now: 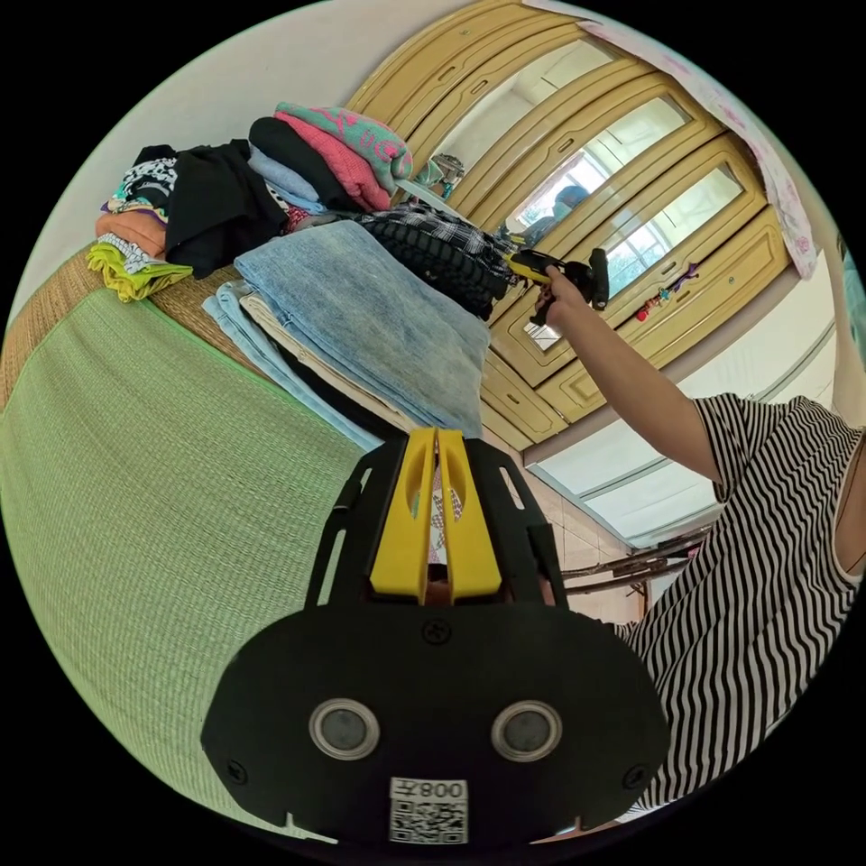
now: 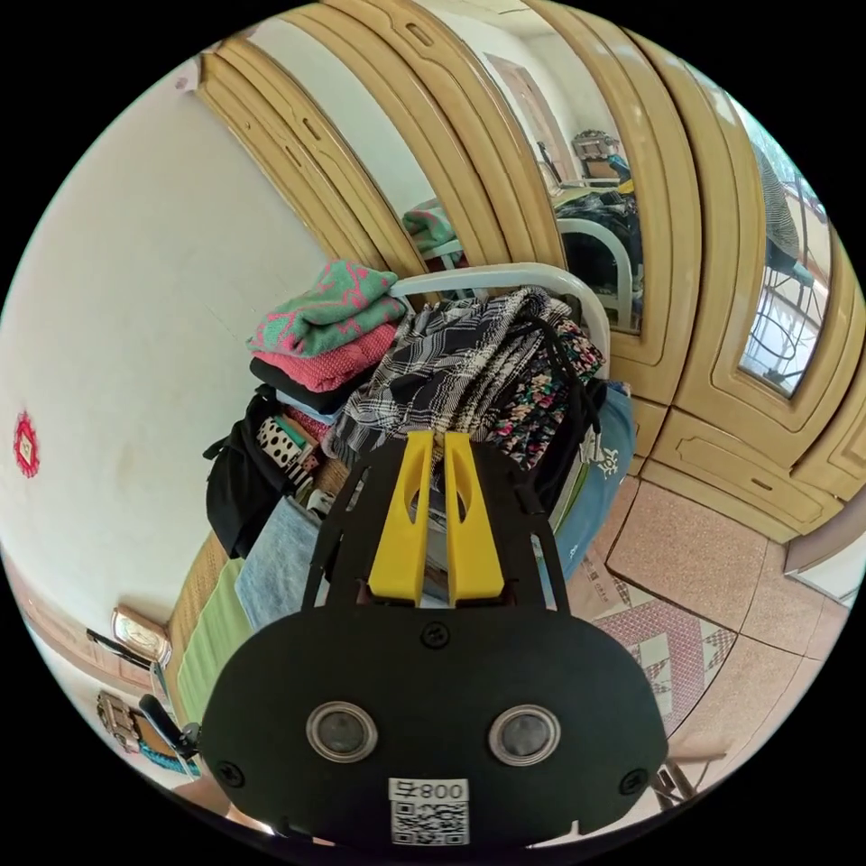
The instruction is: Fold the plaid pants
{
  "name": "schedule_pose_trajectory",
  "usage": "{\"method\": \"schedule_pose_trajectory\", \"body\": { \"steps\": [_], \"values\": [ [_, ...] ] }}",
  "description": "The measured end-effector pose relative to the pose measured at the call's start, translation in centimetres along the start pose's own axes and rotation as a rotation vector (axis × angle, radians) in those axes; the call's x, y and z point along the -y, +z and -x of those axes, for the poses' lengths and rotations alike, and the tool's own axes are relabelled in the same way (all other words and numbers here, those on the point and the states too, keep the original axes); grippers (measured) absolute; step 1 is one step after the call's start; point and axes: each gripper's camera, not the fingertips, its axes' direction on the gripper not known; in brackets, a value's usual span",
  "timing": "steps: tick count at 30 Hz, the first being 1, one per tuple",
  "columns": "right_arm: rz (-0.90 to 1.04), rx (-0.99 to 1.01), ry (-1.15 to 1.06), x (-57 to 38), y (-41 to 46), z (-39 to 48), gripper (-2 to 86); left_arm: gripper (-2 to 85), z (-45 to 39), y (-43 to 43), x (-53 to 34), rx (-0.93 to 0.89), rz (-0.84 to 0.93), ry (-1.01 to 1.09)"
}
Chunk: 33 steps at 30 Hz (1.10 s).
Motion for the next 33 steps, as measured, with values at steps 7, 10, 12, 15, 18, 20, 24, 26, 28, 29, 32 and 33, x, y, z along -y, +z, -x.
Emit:
{"method": "schedule_pose_trajectory", "body": {
  "steps": [7,10,12,15,18,20,24,26,28,29,32,33],
  "values": [
    [-0.084,0.298,0.059,-1.5,-3.0,-0.4,0.9,0.2,-3.2,-3.6,-0.8,0.013,-0.036,-0.041],
    [-0.146,0.425,0.061,-1.1,-5.5,1.0,0.7,0.3,-5.1,-5.2,-1.1,0.014,-0.059,-0.051],
    [-0.181,0.502,0.037,-0.6,-7.3,3.0,0.7,0.4,-6.8,-6.7,-1.4,0.015,-0.086,-0.056],
    [-0.214,0.606,-0.048,0.2,-10.8,8.2,0.6,0.9,-9.5,-9.2,-1.8,0.032,-0.139,-0.046],
    [-0.222,0.696,-0.174,0.0,-14.8,15.5,0.7,2.3,-12.7,-12.5,-2.1,0.059,-0.219,-0.023],
    [-0.222,0.754,-0.276,-1.1,-17.5,20.6,0.7,3.9,-15.1,-15.1,-1.9,0.071,-0.289,0.006],
    [-0.199,0.899,-0.503,-6.1,-23.9,33.0,0.7,7.1,-22.6,-22.7,-1.2,0.169,-0.500,0.138],
    [-0.178,0.967,-0.602,-8.9,-26.5,38.3,0.7,7.7,-26.4,-26.2,-1.1,0.232,-0.602,0.202],
    [-0.140,1.065,-0.735,-13.3,-29.8,44.8,0.6,8.3,-30.3,-29.6,-1.1,0.292,-0.688,0.272],
    [-0.126,1.093,-0.771,-14.6,-30.6,46.4,0.6,8.8,-33.0,-31.8,-1.1,0.327,-0.743,0.317],
    [-0.019,1.212,-0.931,-21.4,-33.2,53.5,0.7,9.8,-39.3,-36.0,-1.4,0.448,-0.814,0.421],
    [0.039,1.266,-0.985,-24.1,-33.6,55.8,0.7,10.1,-41.4,-37.2,-1.7,0.499,-0.826,0.441]
  ]
}}
